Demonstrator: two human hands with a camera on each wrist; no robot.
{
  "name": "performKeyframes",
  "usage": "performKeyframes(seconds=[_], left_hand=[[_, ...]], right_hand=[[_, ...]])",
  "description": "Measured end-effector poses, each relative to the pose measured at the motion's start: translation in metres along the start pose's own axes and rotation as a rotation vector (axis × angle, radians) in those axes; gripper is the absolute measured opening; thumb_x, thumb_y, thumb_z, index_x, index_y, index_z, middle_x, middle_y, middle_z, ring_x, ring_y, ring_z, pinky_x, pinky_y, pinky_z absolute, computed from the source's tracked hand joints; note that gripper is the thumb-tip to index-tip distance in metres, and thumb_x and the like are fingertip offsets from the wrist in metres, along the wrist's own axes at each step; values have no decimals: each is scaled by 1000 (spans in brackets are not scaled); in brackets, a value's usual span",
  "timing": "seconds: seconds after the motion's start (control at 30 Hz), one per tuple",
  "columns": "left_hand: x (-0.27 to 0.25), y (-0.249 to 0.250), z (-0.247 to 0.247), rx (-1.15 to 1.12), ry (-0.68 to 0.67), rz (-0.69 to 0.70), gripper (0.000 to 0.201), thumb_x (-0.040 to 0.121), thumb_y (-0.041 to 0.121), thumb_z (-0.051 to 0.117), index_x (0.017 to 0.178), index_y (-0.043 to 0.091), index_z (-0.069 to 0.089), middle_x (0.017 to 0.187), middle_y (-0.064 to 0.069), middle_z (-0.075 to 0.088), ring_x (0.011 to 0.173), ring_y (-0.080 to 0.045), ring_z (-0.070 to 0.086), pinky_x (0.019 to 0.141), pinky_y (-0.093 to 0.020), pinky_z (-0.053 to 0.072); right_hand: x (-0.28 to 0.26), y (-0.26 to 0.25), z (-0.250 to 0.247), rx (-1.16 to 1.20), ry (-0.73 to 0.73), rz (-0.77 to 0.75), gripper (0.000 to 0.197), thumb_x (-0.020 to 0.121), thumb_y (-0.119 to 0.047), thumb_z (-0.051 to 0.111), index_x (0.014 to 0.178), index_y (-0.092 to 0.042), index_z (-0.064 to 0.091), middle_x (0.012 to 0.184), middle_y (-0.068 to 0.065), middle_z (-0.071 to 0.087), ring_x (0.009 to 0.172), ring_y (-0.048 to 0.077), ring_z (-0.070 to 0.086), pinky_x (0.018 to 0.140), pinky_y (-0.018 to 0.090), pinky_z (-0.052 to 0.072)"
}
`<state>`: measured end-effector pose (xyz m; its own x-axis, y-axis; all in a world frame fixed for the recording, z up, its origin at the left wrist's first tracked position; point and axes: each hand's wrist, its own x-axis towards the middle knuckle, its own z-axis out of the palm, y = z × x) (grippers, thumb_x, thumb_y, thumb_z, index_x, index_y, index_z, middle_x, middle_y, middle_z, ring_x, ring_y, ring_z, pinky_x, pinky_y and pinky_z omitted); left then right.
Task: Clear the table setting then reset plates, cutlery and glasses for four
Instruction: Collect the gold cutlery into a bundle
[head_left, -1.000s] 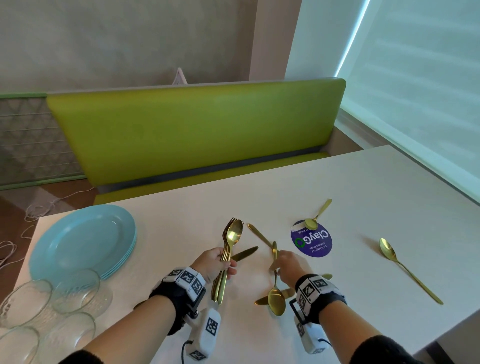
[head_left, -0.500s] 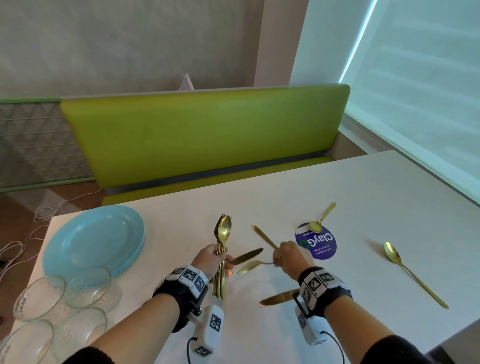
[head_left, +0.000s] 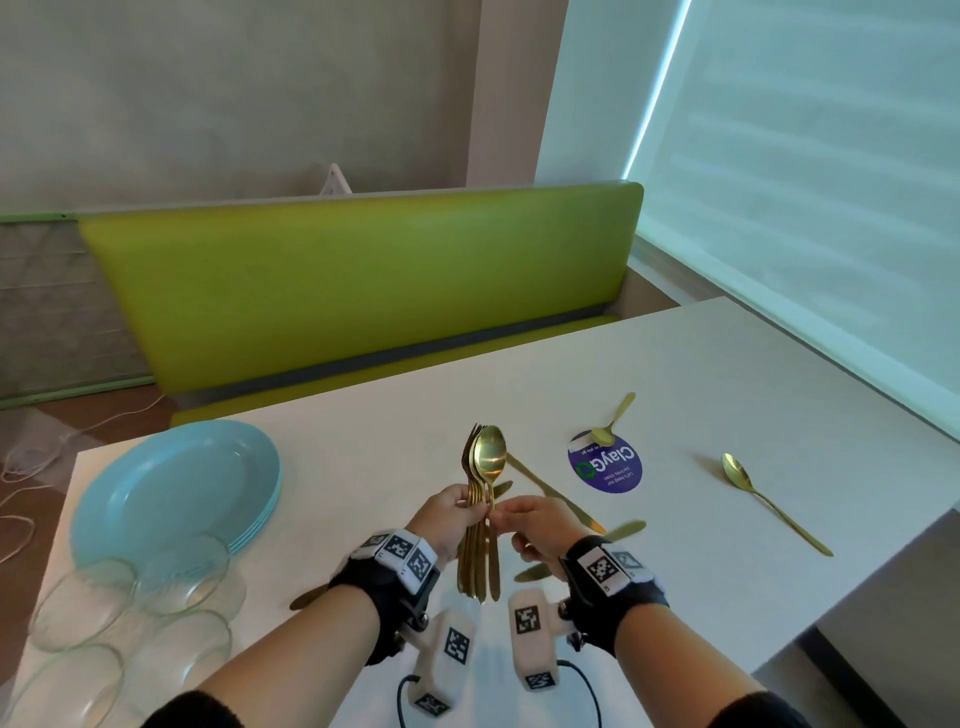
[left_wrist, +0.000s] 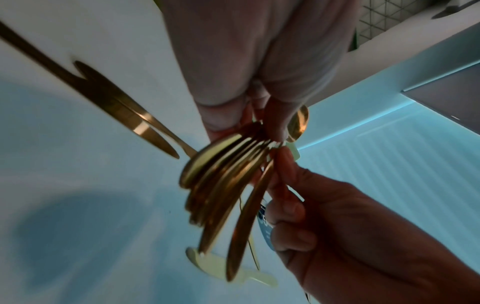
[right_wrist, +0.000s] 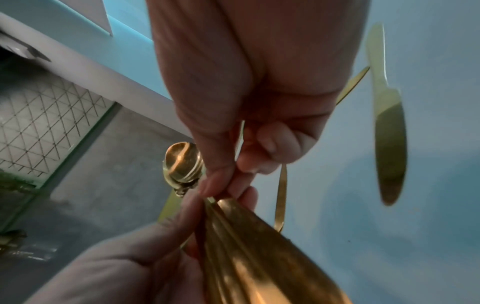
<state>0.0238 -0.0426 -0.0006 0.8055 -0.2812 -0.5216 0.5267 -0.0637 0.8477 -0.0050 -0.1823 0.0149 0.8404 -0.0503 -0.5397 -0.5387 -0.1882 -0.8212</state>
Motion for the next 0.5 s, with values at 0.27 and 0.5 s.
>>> performKeyframes(seconds=[0.27,0.5], left_hand=[[-4,-9,13,21,-64,-17,5,94,12,53,94,13,57,81,-11,63,73,-24,64,64,-34,55],[8,-4,35,26,-160,-70,14,97,12,45,86,14,54,75,-6,61,69,-18,62,62,-32,51]], right_hand=[[-16,13,2,-102,132,-17,9,85,-14,68,76,-17,68,73,2,69,36,1,47,59,31,55],[-9,16,-15,-212,191,-50,9,86,-13,65,81,-17,70,67,-2,65,38,1,47,40,13,40]])
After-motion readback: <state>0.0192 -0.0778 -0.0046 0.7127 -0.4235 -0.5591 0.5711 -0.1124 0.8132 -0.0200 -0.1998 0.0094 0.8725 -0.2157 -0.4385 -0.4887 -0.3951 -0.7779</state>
